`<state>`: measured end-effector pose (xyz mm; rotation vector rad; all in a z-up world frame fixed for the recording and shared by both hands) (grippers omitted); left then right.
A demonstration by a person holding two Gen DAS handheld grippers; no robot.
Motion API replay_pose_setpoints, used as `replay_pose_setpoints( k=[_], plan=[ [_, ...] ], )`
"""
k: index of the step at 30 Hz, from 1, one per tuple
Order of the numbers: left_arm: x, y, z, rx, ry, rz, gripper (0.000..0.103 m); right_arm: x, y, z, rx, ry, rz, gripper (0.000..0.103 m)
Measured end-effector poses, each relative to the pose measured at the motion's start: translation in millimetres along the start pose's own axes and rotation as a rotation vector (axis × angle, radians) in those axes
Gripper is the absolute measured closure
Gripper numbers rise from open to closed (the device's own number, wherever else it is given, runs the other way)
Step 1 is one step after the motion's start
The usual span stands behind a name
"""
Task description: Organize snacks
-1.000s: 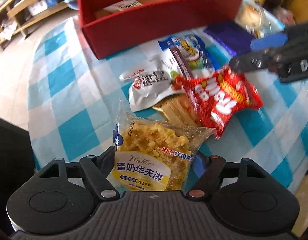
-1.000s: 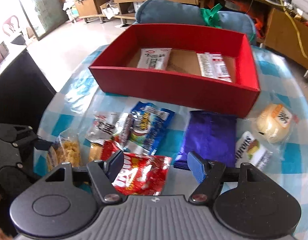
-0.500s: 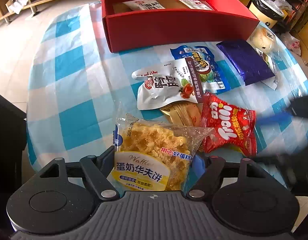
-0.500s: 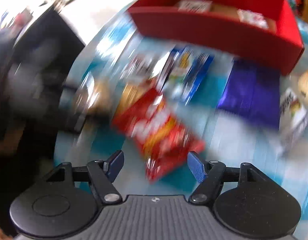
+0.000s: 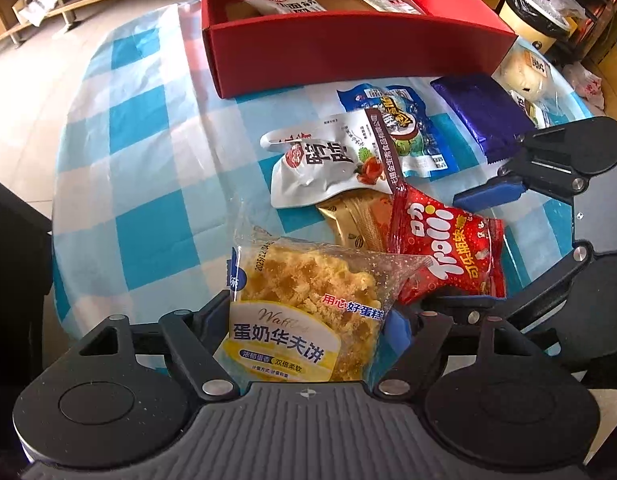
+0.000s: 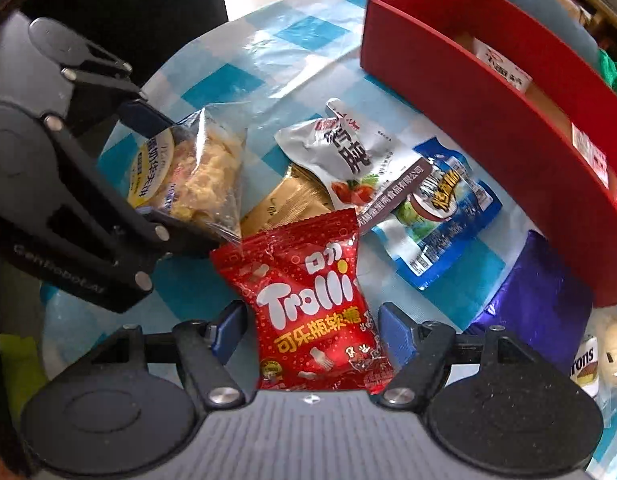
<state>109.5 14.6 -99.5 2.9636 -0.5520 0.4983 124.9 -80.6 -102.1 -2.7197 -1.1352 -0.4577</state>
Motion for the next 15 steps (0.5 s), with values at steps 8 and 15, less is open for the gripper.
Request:
replay_pose_setpoints(
  k=[8, 15],
  plan=[
    [0, 3, 2, 0.01, -0.009, 0.019, 0.021, -43, -4, -18, -0.017, -0.009, 0.17, 0.05],
    [-4, 10, 4, 0.045, -0.015, 0.067, 0.019, -48, -3, -16, -0.109, 0.03, 0.232, 0.045]
  ],
)
Point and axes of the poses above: each gripper's, at about its wrist camera, not at the fingertips, and z roughly the way its jaws point, y to its right, x to its top, the point moved 6 cm from there along z, roughly the way its jaws point, and after that the axes turned 7 degrees about z, right-handed, at the moved point
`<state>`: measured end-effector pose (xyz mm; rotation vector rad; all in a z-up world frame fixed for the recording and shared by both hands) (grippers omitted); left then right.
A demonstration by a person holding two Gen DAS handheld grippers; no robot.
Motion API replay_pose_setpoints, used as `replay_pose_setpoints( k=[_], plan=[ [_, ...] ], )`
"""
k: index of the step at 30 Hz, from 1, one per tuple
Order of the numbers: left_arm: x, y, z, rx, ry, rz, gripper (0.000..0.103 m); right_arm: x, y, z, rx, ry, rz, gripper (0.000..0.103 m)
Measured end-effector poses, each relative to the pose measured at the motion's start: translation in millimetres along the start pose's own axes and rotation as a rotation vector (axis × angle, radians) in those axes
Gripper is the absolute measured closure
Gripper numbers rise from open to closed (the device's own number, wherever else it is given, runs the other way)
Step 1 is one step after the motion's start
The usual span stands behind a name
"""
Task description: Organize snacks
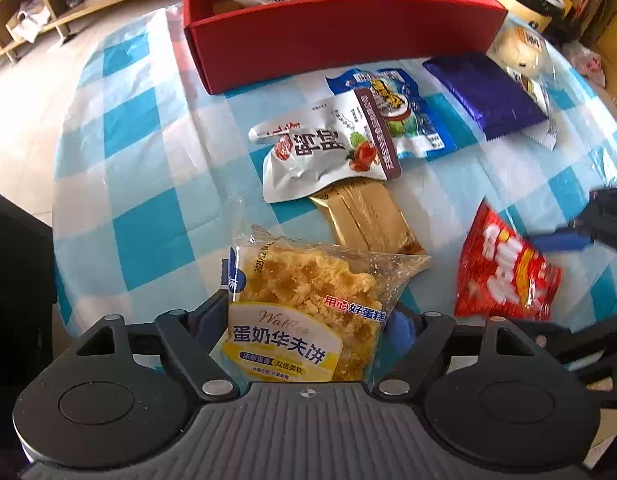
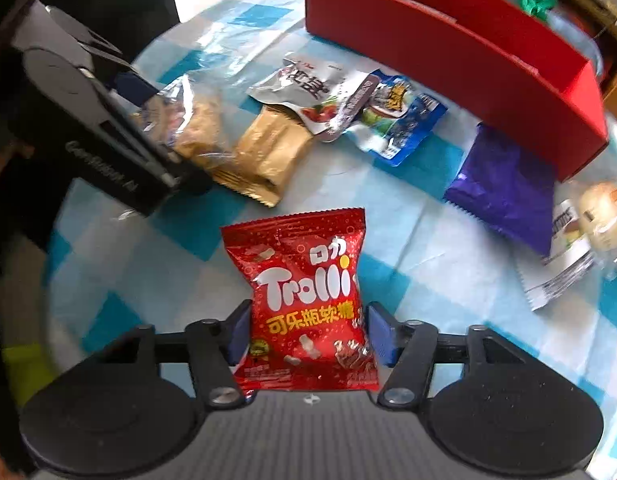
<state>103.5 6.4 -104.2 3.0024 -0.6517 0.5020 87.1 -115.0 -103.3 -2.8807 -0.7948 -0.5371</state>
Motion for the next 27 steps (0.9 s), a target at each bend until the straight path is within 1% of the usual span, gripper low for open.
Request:
replay_pose_setpoints(
  k=[2, 3, 4, 5, 9, 11, 13, 15, 17, 18, 19, 20, 21, 22, 24, 25, 27],
  plan=[
    [-1, 3, 1, 0.016, -0.001, 0.021, 0.016, 5, -3, 1, 0.018, 0.017, 0.003, 0.038],
    [-2, 4, 2, 0.021, -0.003, 0.029, 0.015, 8, -3, 3, 0.022, 0.023, 0.008, 0.033],
    [-2, 4, 3, 0.027, -0.008, 0.032, 0.013, 9, -3, 4, 0.028, 0.022, 0.007, 0.029],
    [-3, 3, 5, 0.031, -0.017, 0.031, 0.011, 9, -4, 5, 0.035, 0.019, -0.004, 0.023],
    [-6, 0, 11, 0.044, -0.043, 0.029, 0.008, 10, -3, 12, 0.058, 0.017, 0.009, 0.008],
    [-7, -2, 13, 0.045, -0.051, 0.021, 0.005, 9, 0, 12, 0.086, 0.01, 0.04, 0.003],
    [-7, -4, 14, 0.037, -0.057, 0.01, 0.005, 10, 3, 11, 0.097, 0.004, 0.069, 0.003],
    [-6, -4, 15, 0.033, -0.06, 0.01, 0.005, 8, 5, 8, 0.088, -0.004, 0.09, 0.003],
    [-6, -4, 15, 0.032, -0.059, 0.017, 0.007, 7, 3, 8, 0.06, 0.003, 0.075, 0.008],
    [-8, -3, 14, 0.031, -0.055, 0.023, 0.008, 5, 3, 5, 0.03, 0.011, 0.06, 0.017],
    [-8, -2, 12, 0.035, -0.049, 0.031, 0.01, 4, 3, 4, -0.001, 0.02, 0.048, 0.03],
    [-9, 0, 10, 0.04, -0.041, 0.039, 0.012, 3, 4, 1, -0.017, 0.027, 0.048, 0.036],
    [-10, 3, 7, 0.041, -0.035, 0.039, 0.013, 2, 5, -3, -0.012, 0.036, 0.063, 0.049],
    [-10, 4, 6, 0.037, -0.032, 0.033, 0.014, 1, 8, -7, -0.008, 0.04, 0.085, 0.053],
    [-9, 7, 3, 0.034, -0.021, 0.025, 0.017, 0, 12, -8, 0.008, 0.04, 0.127, 0.054],
    [-9, 9, 0, 0.03, -0.01, 0.024, 0.019, -1, 12, -9, 0.002, 0.043, 0.131, 0.054],
    [-8, 11, -5, 0.01, 0.009, 0.006, 0.021, -2, 11, -12, -0.006, 0.052, 0.132, 0.055]
  ],
)
Point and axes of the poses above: each gripper's, at about its wrist camera, not at the fingertips, and z roughly the way its jaws point, y to its right, x to its top, the point moved 6 cm from there along z, roughly the way its jaws point, and after that the axes turned 7 degrees about z, right-handed, at the moved point
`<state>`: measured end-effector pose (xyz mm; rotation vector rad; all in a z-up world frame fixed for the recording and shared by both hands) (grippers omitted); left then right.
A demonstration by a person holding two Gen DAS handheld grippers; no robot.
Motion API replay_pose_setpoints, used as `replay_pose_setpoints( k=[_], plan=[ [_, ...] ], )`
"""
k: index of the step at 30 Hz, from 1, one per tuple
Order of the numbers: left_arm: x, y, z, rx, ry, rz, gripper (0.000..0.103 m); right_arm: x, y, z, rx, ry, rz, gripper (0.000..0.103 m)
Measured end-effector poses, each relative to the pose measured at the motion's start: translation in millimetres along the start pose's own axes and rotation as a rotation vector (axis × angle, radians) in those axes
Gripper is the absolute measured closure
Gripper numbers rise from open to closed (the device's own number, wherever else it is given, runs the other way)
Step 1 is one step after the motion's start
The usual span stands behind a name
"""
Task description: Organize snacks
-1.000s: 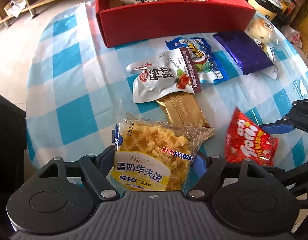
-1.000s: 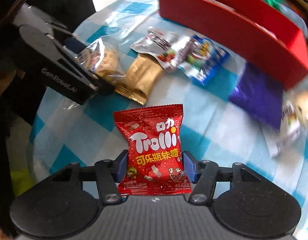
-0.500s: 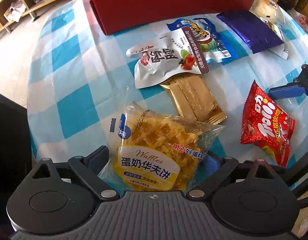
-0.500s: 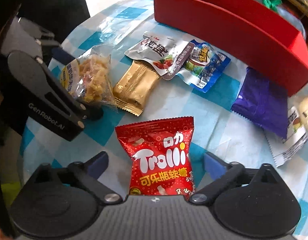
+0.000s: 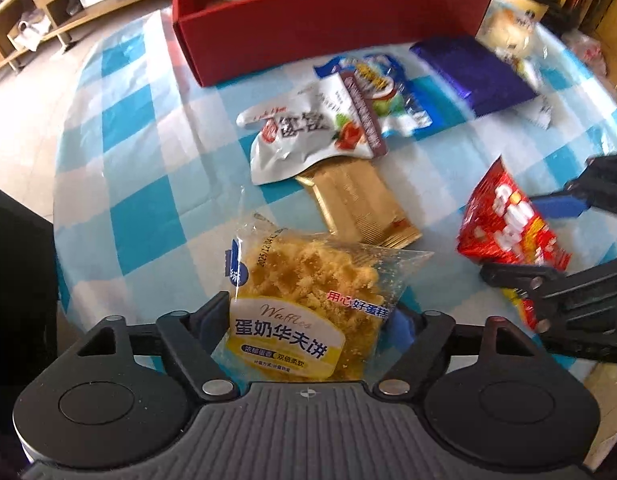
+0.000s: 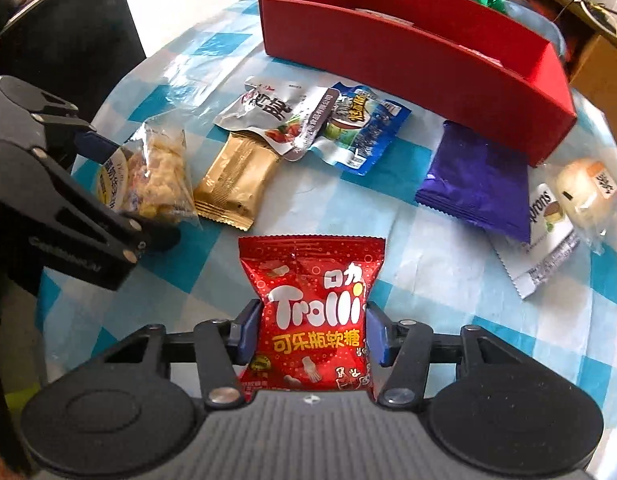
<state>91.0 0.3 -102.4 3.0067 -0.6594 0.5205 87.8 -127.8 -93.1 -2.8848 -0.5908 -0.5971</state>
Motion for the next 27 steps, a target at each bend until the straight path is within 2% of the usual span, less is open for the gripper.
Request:
replay_pose_setpoints(
  k=[8, 15, 27],
  plan=[
    [1, 7, -13, -0.025, 0.035, -0.041, 0.025, 2, 8, -23, 0.006, 0.072, 0.075, 0.055],
    [10, 12, -21, -0.012, 0.07, -0.042, 0.029, 3, 15, -31, -0.028, 0.099, 0.094, 0.055],
    [18, 21, -25, -0.024, 0.099, -0.063, 0.035, 4, 22, -40, -0.023, 0.137, 0.121, 0.055]
  ],
)
Point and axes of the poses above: each gripper's, at about its wrist camera, not at the fingertips, and z roughly the way its jaws point, y to its right, x to its top, the point moved 6 cm from there along z, roughly the way its jaws point, and after that the axes turned 7 degrees about z, right-handed, at the moved point
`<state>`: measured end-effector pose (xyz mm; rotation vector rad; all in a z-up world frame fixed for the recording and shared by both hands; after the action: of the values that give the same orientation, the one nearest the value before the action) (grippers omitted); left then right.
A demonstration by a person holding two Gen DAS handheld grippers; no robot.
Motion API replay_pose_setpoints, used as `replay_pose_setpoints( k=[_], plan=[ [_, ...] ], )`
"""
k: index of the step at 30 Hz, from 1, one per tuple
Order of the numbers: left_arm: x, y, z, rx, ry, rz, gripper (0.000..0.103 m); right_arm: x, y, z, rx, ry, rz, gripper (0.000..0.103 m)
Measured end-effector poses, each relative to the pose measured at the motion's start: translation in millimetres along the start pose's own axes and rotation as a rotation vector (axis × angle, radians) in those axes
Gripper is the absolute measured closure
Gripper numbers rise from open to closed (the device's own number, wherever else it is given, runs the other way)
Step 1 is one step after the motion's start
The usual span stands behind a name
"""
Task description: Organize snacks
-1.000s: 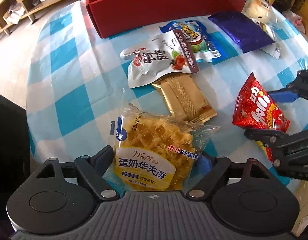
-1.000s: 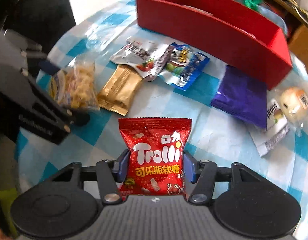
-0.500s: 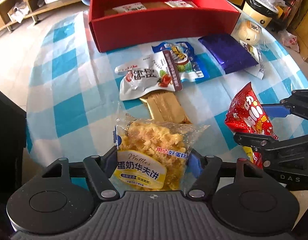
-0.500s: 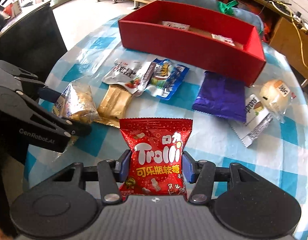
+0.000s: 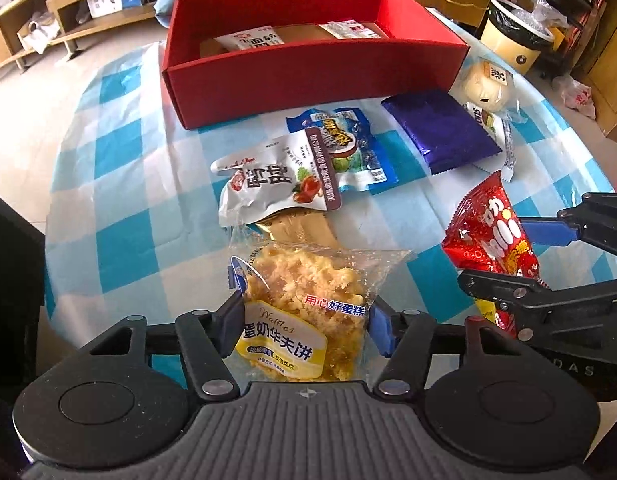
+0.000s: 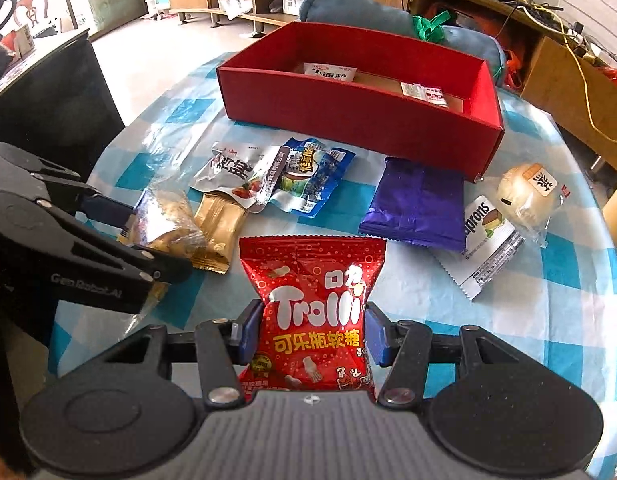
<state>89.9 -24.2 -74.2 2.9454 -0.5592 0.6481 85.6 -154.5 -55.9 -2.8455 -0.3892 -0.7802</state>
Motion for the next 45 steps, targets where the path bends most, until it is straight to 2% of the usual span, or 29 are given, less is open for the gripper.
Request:
replay_pose_setpoints(
  k=[3, 6, 8, 11, 14, 21, 28, 30, 32, 38, 45],
  plan=[
    [0, 1, 4, 0.012, -0.01, 0.006, 0.032, -2, 2, 1, -0.001, -0.008, 0.006, 0.055],
    [0, -1, 11, 0.035, -0.024, -0.003, 0.026, -2, 2, 1, 0.003, -0.013, 0.007, 0.055],
    [-2, -4, 21, 0.045, -0.058, -0.007, 0.017, -1, 2, 0, 0.007, -0.012, 0.005, 0.055],
    [-7, -8, 33, 0.092, -0.106, 0.005, 0.012, 1, 3, -2, 0.011, -0.006, 0.006, 0.055],
    [-12, -8, 39, 0.103, -0.129, 0.03, 0.009, 6, 4, -3, 0.009, 0.005, 0.015, 0.055],
    [-10, -4, 25, 0.093, -0.069, 0.047, 0.023, 4, 3, 8, -0.012, -0.033, 0.006, 0.055],
    [-6, -9, 0, 0.009, -0.006, -0.045, 0.034, 0, 2, -4, -0.039, -0.002, 0.065, 0.055],
    [-1, -11, -10, -0.023, 0.02, -0.075, 0.036, 2, 2, -7, -0.045, 0.004, 0.084, 0.055],
    [3, -12, -15, -0.024, 0.052, -0.074, 0.036, 5, 1, -9, -0.06, 0.008, 0.091, 0.055],
    [12, -21, -24, -0.092, 0.09, -0.15, 0.037, 16, -1, -24, -0.097, 0.026, 0.061, 0.055],
    [30, -16, -35, -0.127, 0.128, -0.182, 0.038, 39, 8, -28, -0.047, 0.09, 0.084, 0.055]
  ],
)
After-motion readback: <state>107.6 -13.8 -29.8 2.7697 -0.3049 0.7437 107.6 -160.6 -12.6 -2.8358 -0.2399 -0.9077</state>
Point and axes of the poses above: each gripper's, at about its wrist camera, not at the fingertips, and z roughly the way its jaws point, y to its right, x to its top, the point moved 6 cm from there along z, roughly the way its jaws point, and after that the axes turned 7 degrees about z, right-handed, at the moved point
